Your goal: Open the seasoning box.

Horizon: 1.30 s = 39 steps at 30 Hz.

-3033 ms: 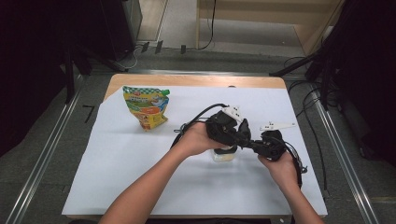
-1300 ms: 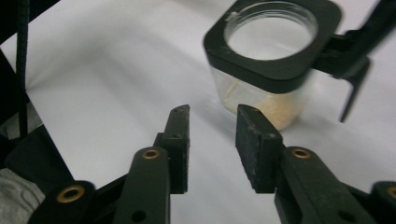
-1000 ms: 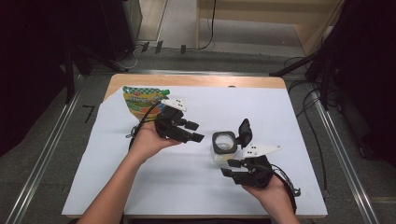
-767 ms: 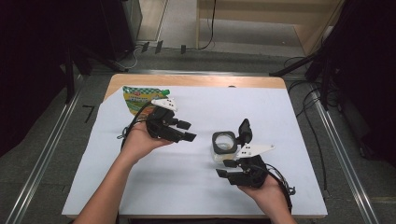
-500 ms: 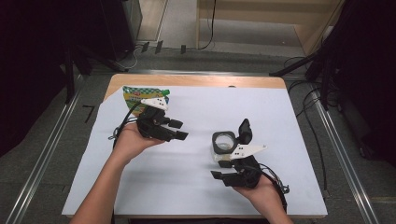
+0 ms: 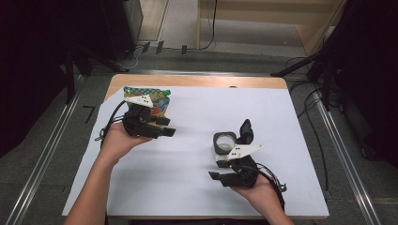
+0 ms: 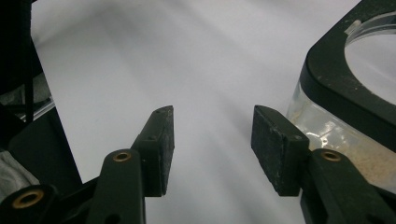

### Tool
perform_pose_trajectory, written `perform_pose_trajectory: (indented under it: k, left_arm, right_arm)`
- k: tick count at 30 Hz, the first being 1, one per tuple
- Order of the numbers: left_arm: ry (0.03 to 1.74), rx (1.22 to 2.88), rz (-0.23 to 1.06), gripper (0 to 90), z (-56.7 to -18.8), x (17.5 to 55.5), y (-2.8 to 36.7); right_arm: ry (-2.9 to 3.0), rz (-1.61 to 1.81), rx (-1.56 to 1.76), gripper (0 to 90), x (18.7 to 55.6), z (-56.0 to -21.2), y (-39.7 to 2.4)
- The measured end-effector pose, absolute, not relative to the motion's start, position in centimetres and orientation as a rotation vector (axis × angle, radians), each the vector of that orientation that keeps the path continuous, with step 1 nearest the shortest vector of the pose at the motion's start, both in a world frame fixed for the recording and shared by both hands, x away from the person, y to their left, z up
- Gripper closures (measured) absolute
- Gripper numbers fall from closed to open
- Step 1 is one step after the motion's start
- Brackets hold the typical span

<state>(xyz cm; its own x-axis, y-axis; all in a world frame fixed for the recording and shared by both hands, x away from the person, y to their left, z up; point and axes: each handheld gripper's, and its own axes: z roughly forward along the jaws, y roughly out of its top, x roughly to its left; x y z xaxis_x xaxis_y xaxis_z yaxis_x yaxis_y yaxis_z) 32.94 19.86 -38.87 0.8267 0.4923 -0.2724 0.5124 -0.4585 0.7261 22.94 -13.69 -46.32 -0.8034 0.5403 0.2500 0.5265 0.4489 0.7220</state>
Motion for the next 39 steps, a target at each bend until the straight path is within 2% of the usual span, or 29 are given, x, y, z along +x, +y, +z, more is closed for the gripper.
perform_pose_trajectory:
  k: [22, 39]
  left_arm:
    - [0.889, 2.083, 0.091, 45.1, -38.5, 32.6, 26.3]
    - [1.031, 2.049, 0.178, 44.7, -39.6, 34.2, 30.6]
  right_arm:
    - [2.706, 1.318, 0.909, 50.2, 23.1, -46.5, -12.4]
    - [2.728, 1.306, 0.887, 50.1, 22.8, -46.8, -12.0]
